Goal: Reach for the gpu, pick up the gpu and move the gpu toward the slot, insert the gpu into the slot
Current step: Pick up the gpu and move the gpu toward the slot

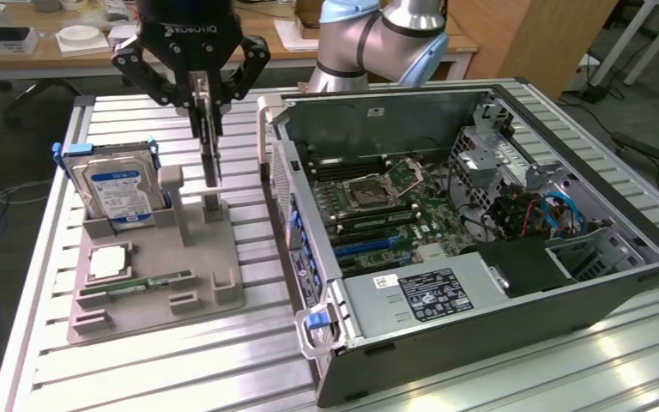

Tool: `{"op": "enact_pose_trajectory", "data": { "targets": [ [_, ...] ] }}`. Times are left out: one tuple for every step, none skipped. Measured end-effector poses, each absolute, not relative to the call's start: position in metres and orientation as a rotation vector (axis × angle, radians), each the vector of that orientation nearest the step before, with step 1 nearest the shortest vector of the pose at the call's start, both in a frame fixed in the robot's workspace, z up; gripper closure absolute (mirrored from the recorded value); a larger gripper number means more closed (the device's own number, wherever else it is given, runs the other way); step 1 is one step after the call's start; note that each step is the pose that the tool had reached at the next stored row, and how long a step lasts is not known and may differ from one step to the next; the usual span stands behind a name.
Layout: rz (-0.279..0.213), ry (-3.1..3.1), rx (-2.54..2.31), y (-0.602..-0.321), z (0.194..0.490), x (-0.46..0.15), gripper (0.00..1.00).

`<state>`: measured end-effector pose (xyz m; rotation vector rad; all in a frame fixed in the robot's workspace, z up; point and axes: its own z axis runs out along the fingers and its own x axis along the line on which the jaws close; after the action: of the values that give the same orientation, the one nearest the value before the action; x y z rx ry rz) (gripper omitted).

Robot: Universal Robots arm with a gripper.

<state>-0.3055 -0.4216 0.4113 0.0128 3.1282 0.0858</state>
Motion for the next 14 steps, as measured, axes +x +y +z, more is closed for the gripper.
{"op": "enact_pose_trajectory", "data": {
  "targets": [
    [0.086,3.128,0.013,-0.422,0.411,-0.303,0.74],
    [0.086,3.128,0.013,-0.422,0.411,-0.301,0.74],
    [0.086,3.128,0.013,-0.422,0.411,-0.298,0.74],
    [0.086,3.128,0.013,-0.422,0.411,-0.296,0.74],
    [0.086,3.128,0.012,-0.422,0.411,-0.293,0.74],
    [0.086,3.128,0.012,-0.422,0.411,-0.291,0.74],
    [0.086,3.128,0.012,-0.422,0.411,-0.289,0.74],
    [0.086,3.128,0.012,-0.422,0.411,-0.287,0.74],
    [0.086,3.128,0.011,-0.422,0.411,-0.285,0.74],
    [0.086,3.128,0.011,-0.422,0.411,-0.284,0.74],
    [0.086,3.128,0.011,-0.422,0.411,-0.282,0.74],
    [0.086,3.128,0.011,-0.422,0.411,-0.280,0.74],
    [0.086,3.128,0.010,-0.422,0.411,-0.278,0.74],
    [0.086,3.128,0.010,-0.422,0.411,-0.277,0.74]
  ]
}}
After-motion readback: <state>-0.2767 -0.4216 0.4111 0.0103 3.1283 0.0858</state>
